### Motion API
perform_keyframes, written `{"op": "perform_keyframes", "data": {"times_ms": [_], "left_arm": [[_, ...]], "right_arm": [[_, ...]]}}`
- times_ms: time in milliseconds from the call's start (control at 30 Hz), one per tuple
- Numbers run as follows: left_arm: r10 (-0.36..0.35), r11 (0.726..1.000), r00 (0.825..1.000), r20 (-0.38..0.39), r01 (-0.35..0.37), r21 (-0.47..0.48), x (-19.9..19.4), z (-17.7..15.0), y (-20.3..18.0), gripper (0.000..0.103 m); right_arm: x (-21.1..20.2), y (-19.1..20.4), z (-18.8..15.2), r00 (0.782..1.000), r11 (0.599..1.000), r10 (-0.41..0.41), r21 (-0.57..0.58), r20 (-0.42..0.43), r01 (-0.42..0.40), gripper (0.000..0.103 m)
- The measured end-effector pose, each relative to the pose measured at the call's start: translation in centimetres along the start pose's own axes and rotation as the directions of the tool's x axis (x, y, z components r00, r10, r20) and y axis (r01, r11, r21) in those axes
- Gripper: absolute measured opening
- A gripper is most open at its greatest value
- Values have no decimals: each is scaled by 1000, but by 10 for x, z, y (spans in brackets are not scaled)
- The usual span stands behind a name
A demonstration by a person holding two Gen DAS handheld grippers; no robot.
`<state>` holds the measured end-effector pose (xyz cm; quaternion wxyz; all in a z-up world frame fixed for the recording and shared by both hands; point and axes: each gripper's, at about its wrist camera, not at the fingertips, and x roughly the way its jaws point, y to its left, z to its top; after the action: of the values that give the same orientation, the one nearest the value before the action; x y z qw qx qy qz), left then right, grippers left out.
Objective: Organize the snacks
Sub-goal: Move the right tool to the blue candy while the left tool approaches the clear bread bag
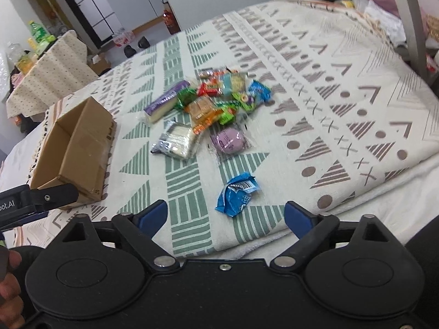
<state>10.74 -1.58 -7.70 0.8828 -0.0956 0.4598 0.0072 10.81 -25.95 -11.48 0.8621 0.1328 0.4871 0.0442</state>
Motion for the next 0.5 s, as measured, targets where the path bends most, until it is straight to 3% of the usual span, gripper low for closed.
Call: {"op": "perform_keyframes", "data": {"times_ms": [167, 500], "left_arm": [[-23, 1000, 1000, -14, 23, -9, 23, 5, -8, 99], [-78, 997, 996, -45, 77, -31, 69, 21, -20, 86]], "right_arm": [[21, -7, 4, 999, 998, 8, 58, -49, -5, 75], [59, -15, 16, 990, 987, 48, 161, -133, -26, 55]]}}
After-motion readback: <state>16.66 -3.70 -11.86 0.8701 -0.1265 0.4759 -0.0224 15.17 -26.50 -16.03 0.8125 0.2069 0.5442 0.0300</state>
